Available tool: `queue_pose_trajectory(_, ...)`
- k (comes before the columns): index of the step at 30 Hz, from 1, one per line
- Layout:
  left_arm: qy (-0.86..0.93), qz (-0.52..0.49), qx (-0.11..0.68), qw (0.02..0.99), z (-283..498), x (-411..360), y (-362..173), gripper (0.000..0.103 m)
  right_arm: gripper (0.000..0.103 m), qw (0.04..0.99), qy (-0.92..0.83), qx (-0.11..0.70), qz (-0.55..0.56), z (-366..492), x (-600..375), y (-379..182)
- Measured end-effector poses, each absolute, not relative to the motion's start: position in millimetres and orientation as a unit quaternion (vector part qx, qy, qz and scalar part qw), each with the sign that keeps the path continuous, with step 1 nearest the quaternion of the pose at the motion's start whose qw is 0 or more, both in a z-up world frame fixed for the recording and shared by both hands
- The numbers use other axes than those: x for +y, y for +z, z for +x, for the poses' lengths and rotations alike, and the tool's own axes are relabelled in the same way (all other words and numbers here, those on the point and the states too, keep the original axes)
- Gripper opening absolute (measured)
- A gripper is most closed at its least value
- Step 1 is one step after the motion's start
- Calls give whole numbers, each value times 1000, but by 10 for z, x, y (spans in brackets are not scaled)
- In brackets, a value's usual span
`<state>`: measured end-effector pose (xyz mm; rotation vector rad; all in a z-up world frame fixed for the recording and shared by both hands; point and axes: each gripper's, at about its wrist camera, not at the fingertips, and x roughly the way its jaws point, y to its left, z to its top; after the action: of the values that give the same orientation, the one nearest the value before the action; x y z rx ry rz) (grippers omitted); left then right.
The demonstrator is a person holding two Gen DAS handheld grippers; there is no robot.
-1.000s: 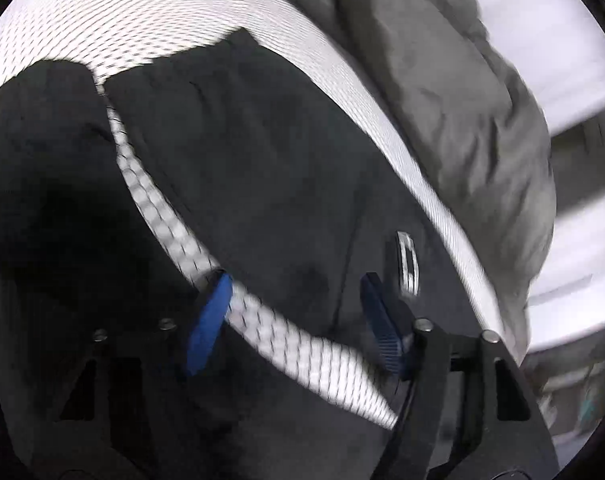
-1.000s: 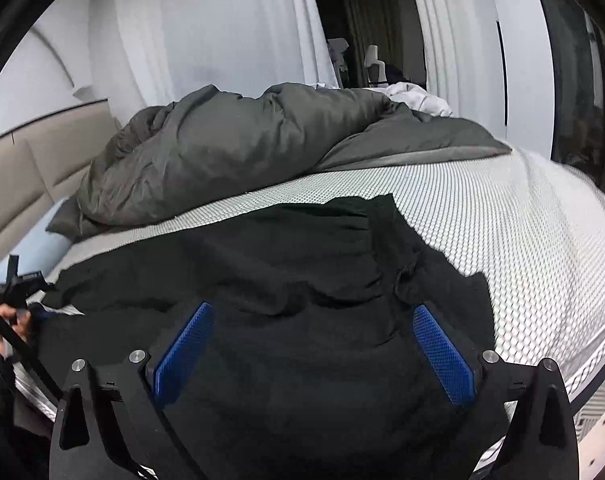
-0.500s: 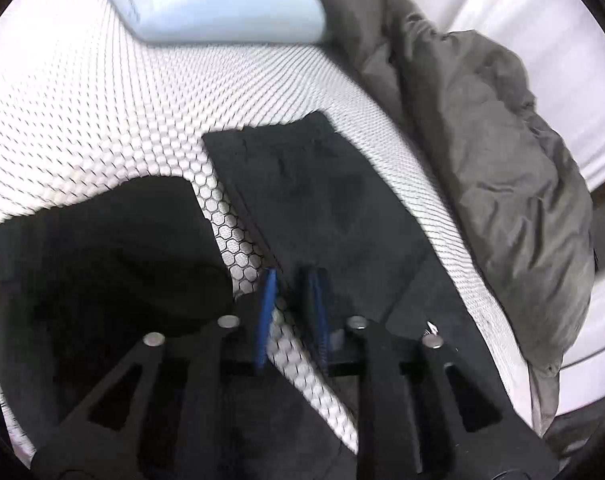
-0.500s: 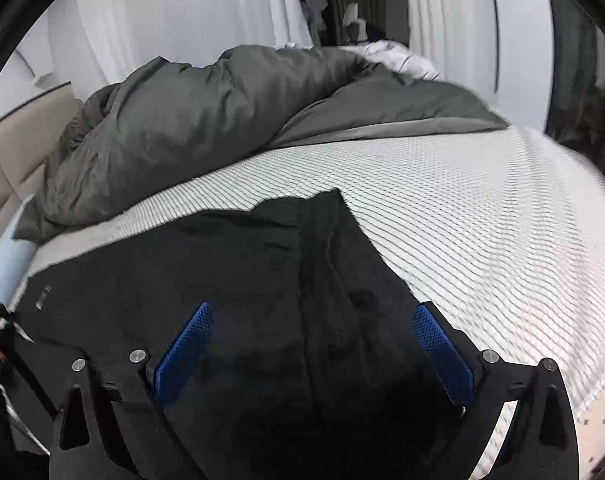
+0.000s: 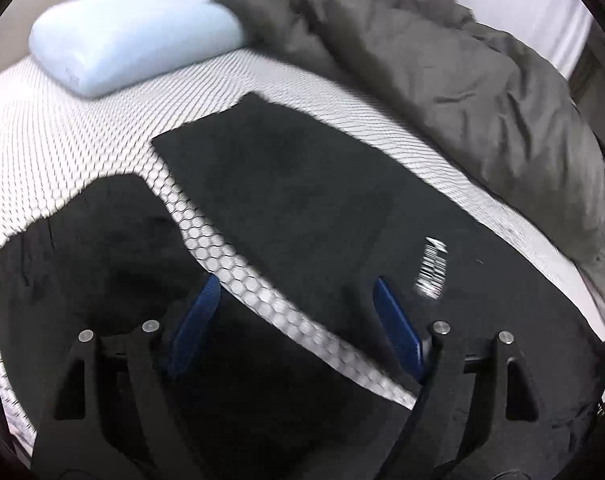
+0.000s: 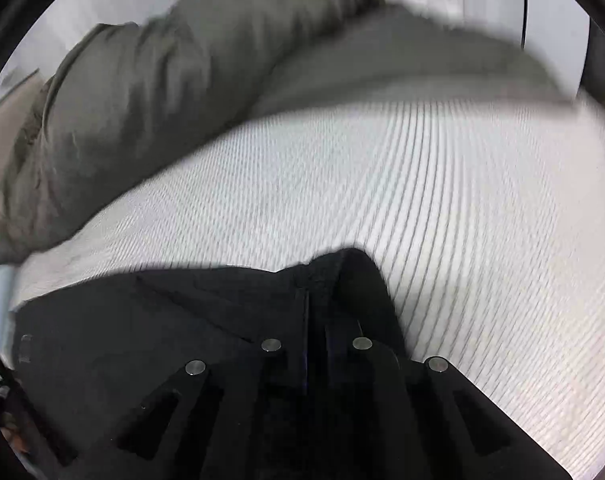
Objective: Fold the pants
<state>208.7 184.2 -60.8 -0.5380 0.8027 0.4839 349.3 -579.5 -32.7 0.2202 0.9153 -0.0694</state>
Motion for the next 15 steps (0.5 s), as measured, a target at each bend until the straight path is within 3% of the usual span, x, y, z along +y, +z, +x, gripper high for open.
queue_pose_trajectory(4, 239, -264, 388, 850, 2135, 1928, -668, 78, 11, 886, -57, 437, 141, 3852, -6057, -315)
queue_pose_trajectory(5, 240, -265, 386, 851, 2141, 1927, -651, 78, 22, 882, -62, 448, 137, 3905, -6070, -345)
queue_pose_trajectory(6, 240, -263, 384, 852, 2137, 1924, -628, 78, 40, 877, -70, 455, 136, 3921, -6091, -347)
queue_pose_trajectory(7, 238, -263, 379, 855, 2097, 1921, -619, 78, 49, 877, -74, 454, 139, 3880, -6109, -305)
queue_pose_trajectory(9, 237, -262, 368, 860, 2031, 1896, -587, 78, 80, 895, -66, 418, 144, 3575, -6126, -104)
queue_pose_trajectory(11, 230, -254, 359, 868, 1956, 1829, -505, 78, 98, 909, -55, 384, 152, 3132, -6102, 52)
queue_pose_trajectory(15, 140, -220, 356, 897, 1901, 1429, -269, 78, 101, 929, -13, 349, 124, 2031, -5906, 106)
